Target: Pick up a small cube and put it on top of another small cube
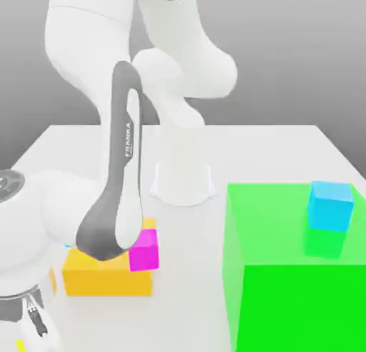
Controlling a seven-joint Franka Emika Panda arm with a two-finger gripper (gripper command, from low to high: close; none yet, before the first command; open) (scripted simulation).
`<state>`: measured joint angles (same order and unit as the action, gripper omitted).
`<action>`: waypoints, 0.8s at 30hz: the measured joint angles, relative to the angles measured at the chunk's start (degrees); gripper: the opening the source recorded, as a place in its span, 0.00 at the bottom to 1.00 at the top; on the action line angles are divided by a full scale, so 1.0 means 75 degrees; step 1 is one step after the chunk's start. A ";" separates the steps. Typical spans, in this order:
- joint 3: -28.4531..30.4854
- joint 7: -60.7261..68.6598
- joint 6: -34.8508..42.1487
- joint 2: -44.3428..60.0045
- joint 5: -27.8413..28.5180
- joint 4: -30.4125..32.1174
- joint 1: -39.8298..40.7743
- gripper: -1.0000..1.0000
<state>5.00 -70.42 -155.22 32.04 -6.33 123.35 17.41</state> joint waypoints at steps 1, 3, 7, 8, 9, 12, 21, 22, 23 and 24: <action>0.0028 -0.0021 0.0143 -0.0182 0.0029 0.0040 -0.0020 0.00; 0.0097 -0.0081 0.0520 -0.0665 0.0114 0.0146 -0.0070 0.00; 0.0117 0.0057 0.0989 -0.1756 0.0391 0.0756 -0.0232 0.00; 0.0099 0.0132 0.1058 -0.2034 0.0468 0.0962 -0.0274 0.00; 0.0076 0.0210 0.1125 -0.2313 0.0543 0.1170 -0.0312 0.00; -0.0006 0.0473 0.1323 -0.3149 0.0735 0.1802 -0.0417 0.00; -0.0279 0.1490 0.1918 -0.5646 0.0986 0.3700 -0.0737 0.00; -0.0301 0.1622 0.1984 -0.5923 0.0989 0.3911 -0.0779 0.00; -0.0317 0.1754 0.2049 -0.6199 0.0990 0.4122 -0.0829 0.00; -0.0331 0.1888 0.2118 -0.6479 0.0990 0.4334 -0.0882 0.00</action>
<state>2.52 -56.26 -139.34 -16.55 1.09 155.85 10.80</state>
